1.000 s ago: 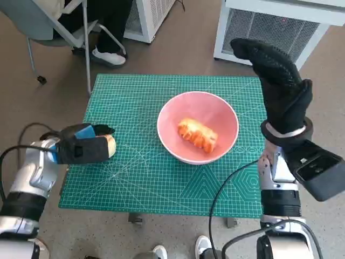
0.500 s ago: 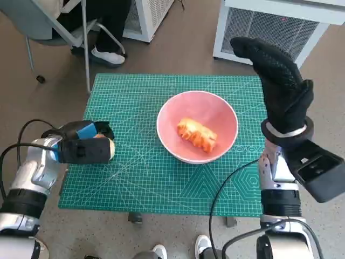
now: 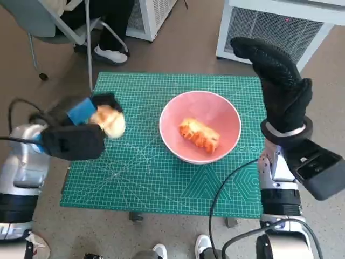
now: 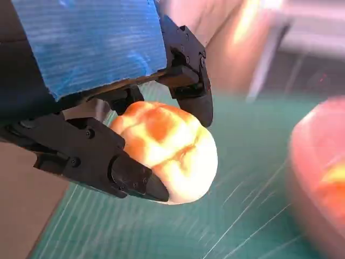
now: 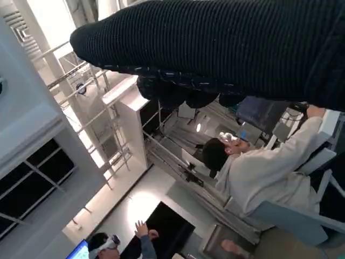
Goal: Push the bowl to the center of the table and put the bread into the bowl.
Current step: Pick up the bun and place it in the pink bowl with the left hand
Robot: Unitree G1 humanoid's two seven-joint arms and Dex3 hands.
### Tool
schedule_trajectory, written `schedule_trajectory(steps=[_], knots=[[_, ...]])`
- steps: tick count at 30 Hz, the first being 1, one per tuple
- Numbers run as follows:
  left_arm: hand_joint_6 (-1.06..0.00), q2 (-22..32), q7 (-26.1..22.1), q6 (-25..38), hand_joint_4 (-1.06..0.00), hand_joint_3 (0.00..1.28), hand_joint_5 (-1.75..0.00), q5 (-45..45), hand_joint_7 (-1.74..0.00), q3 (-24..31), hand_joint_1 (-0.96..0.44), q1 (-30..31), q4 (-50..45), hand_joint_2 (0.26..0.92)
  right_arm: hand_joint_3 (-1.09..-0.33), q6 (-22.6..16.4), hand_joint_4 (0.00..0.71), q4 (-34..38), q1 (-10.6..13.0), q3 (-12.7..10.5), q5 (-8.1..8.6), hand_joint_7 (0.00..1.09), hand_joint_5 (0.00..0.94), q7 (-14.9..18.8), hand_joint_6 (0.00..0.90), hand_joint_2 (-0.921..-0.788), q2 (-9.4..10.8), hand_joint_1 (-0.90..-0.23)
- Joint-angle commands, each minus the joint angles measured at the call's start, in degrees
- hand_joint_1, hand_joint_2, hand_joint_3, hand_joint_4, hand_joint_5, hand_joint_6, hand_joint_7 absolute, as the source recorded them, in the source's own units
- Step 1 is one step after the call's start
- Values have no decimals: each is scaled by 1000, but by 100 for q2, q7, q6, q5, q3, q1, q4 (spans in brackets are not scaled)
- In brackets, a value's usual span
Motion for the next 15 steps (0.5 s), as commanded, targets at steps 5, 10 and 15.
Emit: schedule_trajectory(steps=[5,10,15], knots=[[-581,-801,500,-546,-716,76,-1069,-336,-1280,-74,0,-548,-390,920,-820,-30,-1,148,-14,-9,2,544,472,62,-1,-921,30,-552],[-582,-1226,857,-1048,-720,73,-1088,-166,-1259,-341,0,-766,-136,920,-812,-41,0,186,-31,-4,16,541,474,79,-1,-921,42,-555],[-603,-1603,867,-1329,-702,70,-1137,-119,-1209,-655,0,-1046,288,920,-806,-49,3,172,-23,-2,9,542,474,86,-1,-921,35,-556]])
